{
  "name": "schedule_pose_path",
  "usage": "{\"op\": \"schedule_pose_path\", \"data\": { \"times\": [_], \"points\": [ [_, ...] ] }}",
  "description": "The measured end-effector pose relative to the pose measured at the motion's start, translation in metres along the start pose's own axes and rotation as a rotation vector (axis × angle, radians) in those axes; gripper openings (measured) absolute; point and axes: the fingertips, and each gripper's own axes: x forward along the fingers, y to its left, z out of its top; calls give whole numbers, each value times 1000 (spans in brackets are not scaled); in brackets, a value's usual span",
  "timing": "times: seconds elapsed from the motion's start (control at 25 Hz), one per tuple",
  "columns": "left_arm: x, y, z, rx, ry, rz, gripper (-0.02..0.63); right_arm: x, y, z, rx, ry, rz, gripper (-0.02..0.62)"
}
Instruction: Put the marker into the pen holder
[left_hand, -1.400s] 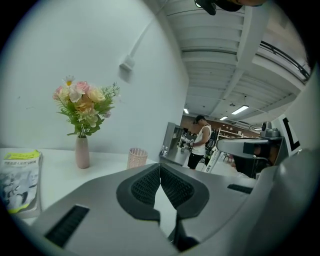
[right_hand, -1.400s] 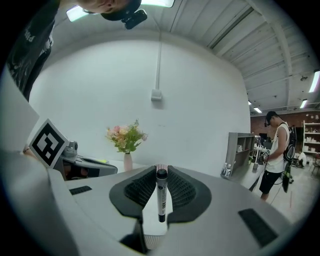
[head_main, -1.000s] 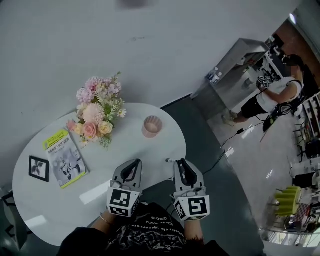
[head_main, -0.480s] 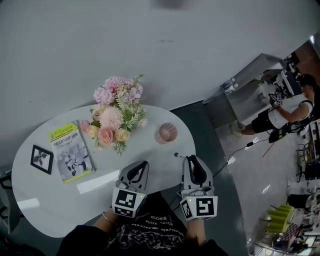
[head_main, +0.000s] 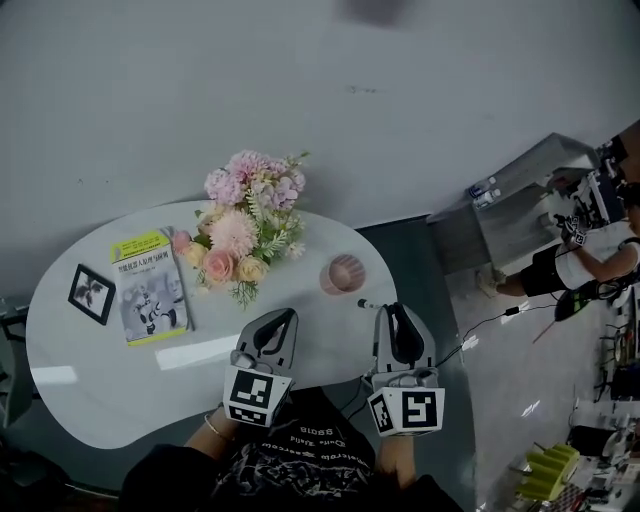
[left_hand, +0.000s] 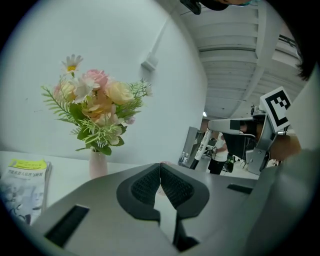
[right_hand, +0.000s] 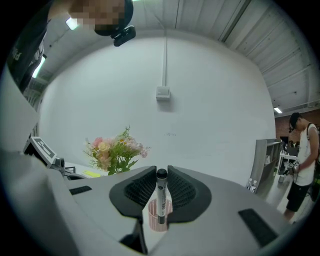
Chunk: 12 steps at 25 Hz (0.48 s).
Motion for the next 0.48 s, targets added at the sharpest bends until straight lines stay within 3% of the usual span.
{"op": "schedule_pose_path", "data": {
  "times": [0.48],
  "points": [
    [-2, 1, 10, -10, -30, 92, 23, 32, -8, 20, -20, -48, 102, 92]
  ]
}}
